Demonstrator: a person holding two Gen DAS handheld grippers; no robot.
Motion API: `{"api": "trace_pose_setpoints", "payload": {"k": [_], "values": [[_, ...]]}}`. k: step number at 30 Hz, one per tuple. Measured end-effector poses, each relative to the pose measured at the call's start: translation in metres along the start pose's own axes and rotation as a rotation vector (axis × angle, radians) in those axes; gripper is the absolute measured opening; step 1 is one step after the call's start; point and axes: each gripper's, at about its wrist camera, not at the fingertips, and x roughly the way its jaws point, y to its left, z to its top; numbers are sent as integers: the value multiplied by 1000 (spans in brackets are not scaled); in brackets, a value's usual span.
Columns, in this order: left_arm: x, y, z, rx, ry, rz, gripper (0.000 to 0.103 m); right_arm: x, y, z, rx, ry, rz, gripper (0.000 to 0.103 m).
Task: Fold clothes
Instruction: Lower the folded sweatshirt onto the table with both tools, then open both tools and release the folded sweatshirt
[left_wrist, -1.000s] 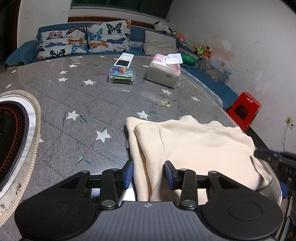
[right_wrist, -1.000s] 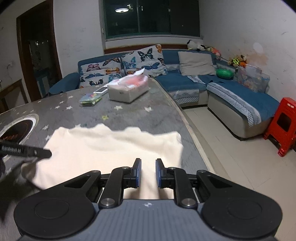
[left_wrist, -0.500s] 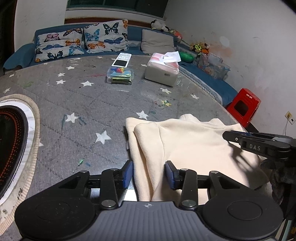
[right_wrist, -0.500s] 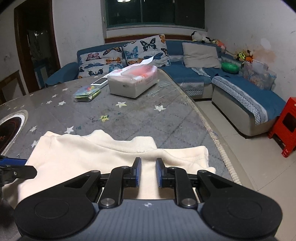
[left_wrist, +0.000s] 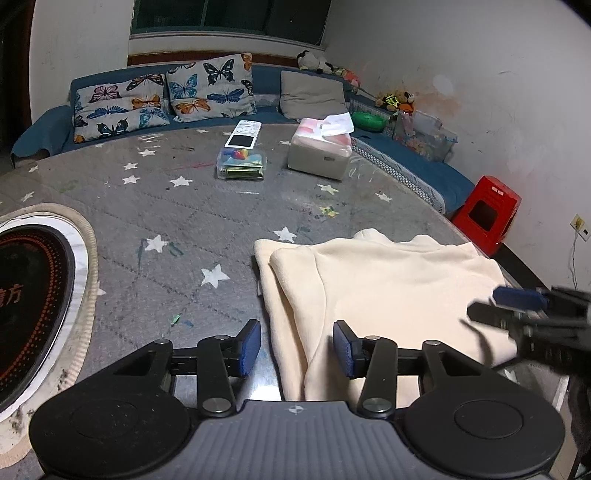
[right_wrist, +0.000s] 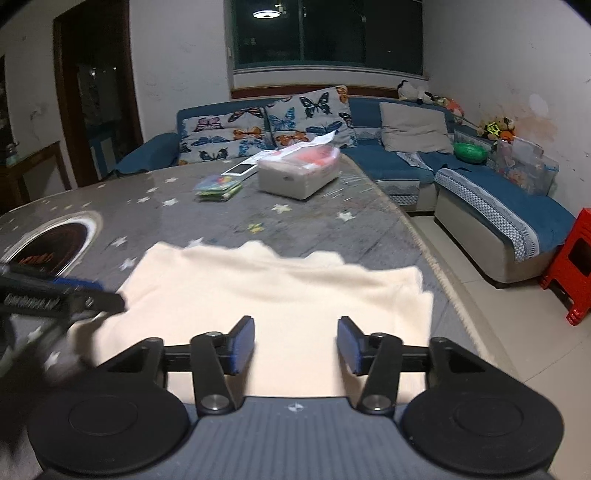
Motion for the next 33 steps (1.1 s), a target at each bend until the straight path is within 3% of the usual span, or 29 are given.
{"api": "trace_pose_setpoints", "payload": {"k": [6,15,19,22,33], "values": [[-9,-1,-6,19,-12,12,49,-7,17,-18,-31,4,-21,55],[-28,0,-19,24,-17,4,54,-29,25,-31,-2,-23,-37,70],[-35,-4,-28,29,-5,-2,59,-37,25,-38,30,-16,-39,74],[-39,-7,-34,31,1,-12,62,-42,25,-42,53,-17,-47,85],[-58,-26,-48,83,-28,-36,79,-57,29,-52,118,-36,-74,99]]}}
